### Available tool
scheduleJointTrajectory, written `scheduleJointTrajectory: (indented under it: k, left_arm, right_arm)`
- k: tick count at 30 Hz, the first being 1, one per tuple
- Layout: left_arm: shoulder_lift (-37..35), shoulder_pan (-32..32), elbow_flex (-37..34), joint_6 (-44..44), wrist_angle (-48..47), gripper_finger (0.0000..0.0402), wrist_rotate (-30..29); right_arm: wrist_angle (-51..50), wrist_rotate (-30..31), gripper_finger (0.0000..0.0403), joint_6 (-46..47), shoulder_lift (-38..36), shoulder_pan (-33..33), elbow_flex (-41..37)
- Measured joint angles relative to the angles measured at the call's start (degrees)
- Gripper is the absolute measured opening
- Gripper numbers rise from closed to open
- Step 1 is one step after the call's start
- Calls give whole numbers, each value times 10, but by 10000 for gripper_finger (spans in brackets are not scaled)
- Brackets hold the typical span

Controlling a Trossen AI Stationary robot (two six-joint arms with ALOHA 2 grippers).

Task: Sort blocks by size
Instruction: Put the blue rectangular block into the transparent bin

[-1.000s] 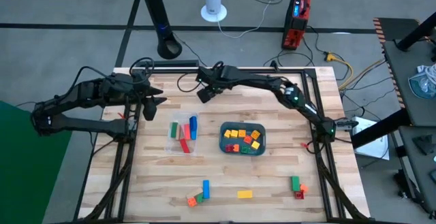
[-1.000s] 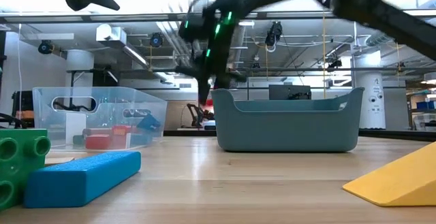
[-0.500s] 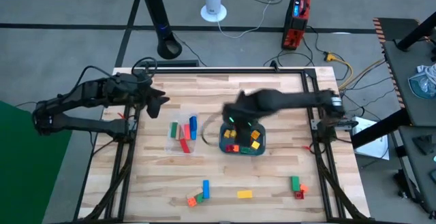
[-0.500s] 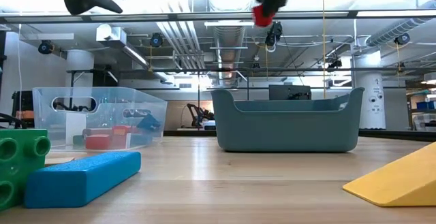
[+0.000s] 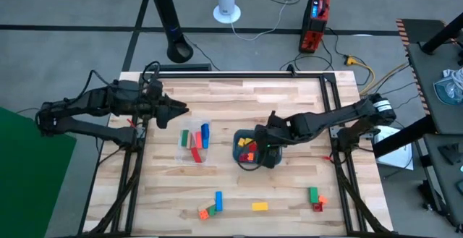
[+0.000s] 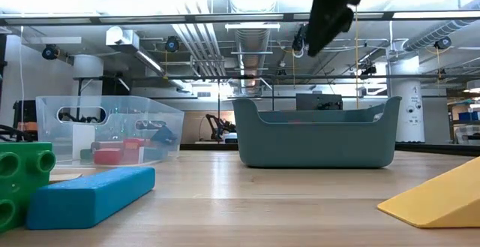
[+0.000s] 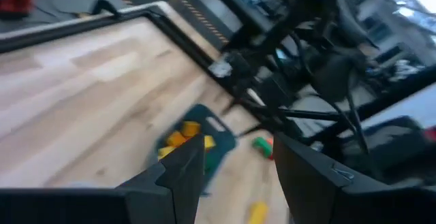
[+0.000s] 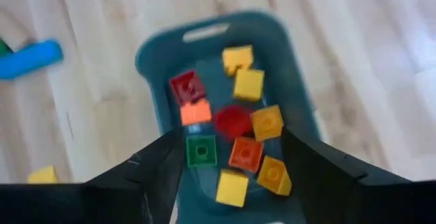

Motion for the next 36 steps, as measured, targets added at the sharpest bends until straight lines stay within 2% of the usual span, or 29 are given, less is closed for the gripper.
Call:
scheduleJointTrajectory:
  k: [9, 17, 25, 29, 36]
  left_arm:
    - [68, -133, 37, -69, 1, 162, -60]
    - [203, -270, 151, -129, -104, 162, -93]
    - [343, -326, 295, -311, -299, 162, -94]
    - [386, -351, 315, -354, -285, 162, -89]
    - [424, -366, 293, -443, -262, 162, -78]
  right_arm:
    - [2, 77, 233, 69, -61, 34, -5]
    - [2, 124, 212, 114, -92, 83, -16]
    - [4, 138, 209, 142, -88, 109, -21]
    - [15, 141, 210, 144, -88, 118, -26]
    - [19, 193, 206, 141, -88, 133, -27]
